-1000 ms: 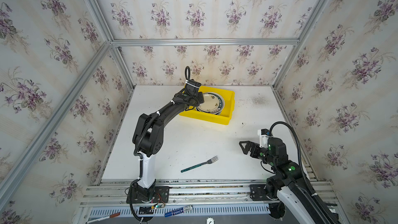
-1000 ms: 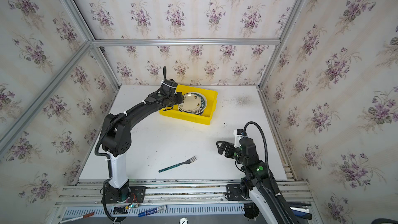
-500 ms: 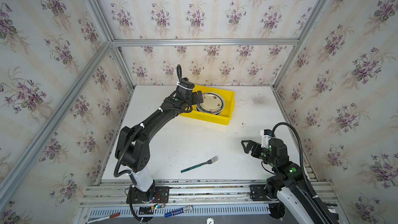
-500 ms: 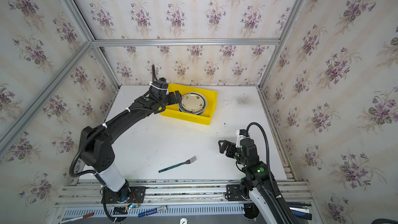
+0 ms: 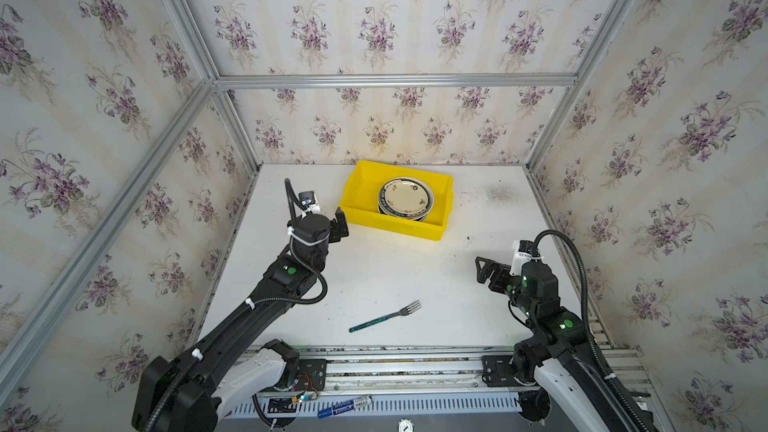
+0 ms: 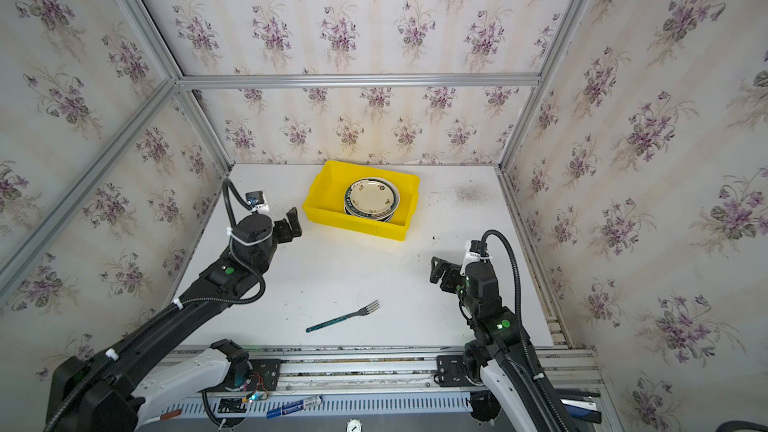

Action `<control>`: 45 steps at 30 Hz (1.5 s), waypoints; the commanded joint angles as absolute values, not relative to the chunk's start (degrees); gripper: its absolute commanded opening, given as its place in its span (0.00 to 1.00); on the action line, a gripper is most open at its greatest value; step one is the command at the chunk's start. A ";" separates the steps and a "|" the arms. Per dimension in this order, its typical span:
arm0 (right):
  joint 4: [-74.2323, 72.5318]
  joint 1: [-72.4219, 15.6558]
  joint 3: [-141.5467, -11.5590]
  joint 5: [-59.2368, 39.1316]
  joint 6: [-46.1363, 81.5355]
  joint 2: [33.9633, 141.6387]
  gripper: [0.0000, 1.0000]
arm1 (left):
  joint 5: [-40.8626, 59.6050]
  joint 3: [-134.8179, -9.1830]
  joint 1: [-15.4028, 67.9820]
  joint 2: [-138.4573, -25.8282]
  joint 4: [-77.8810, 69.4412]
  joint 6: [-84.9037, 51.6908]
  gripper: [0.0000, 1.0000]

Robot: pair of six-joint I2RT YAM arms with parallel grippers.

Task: Place the plates into the plastic bin on the countertop

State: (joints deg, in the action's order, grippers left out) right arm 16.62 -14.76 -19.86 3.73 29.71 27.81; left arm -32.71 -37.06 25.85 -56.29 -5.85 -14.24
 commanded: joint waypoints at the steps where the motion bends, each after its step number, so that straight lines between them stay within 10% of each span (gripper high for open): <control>1: 7.83 -14.68 -19.86 7.97 27.20 30.67 0.99 | -39.78 -29.03 24.83 -54.25 -23.68 -2.08 1.00; 20: -7.74 -14.68 -4.45 24.87 19.84 14.39 0.97 | -24.94 -20.30 7.00 -67.67 -37.99 -3.43 1.00; 26: -11.25 -14.68 -4.90 24.52 19.13 19.06 0.98 | -16.69 -10.84 4.81 -69.99 -60.18 0.32 1.00; 45: -30.13 -13.89 -1.45 40.37 7.17 33.82 0.99 | -11.78 -15.64 3.25 -75.50 -54.32 0.19 1.00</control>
State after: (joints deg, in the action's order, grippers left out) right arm -21.04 -14.35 -2.66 35.79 9.61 30.72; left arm -12.14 -15.25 3.29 -75.64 -52.60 -0.56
